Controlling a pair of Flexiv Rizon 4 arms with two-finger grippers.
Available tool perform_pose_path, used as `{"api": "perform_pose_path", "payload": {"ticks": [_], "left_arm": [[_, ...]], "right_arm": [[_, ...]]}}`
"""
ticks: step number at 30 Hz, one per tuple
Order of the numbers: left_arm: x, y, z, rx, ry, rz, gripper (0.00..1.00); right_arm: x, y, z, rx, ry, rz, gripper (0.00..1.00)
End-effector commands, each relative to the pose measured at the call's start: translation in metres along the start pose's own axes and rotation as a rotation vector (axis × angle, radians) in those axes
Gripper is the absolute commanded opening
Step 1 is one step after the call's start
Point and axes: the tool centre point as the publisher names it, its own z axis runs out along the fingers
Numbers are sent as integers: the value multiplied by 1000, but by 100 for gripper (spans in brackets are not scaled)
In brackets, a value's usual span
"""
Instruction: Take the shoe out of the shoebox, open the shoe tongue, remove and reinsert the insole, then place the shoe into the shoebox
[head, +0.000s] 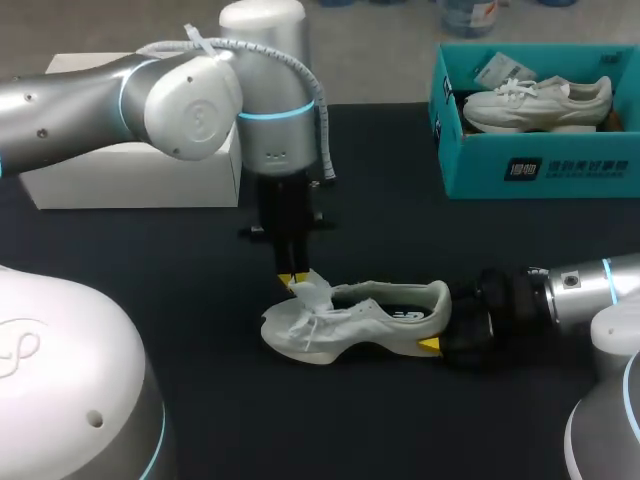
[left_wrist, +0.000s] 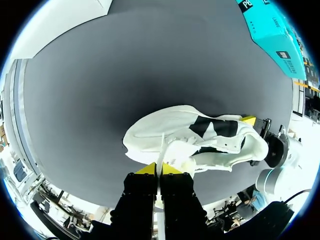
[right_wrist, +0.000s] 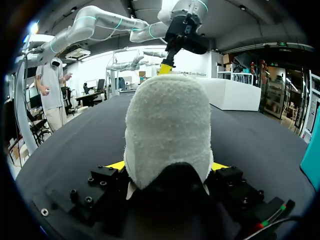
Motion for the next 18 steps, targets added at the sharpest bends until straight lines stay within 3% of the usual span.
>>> {"api": "perform_pose_path", "payload": {"ticks": [1,11,17,18], "left_arm": [[-7,-5,14,-13,-9,-19,0],[-20,0,31,29,-76,-31,1],[-20,0,46,29,-130,-21,16],[-19,0,47,30,-135,-23,23]], "right_arm": [[0,-2,4,6,-1,1,0],[0,-2,4,6,-1,1,0],[0,-2,4,6,-1,1,0],[0,-2,4,6,-1,1,0]]}}
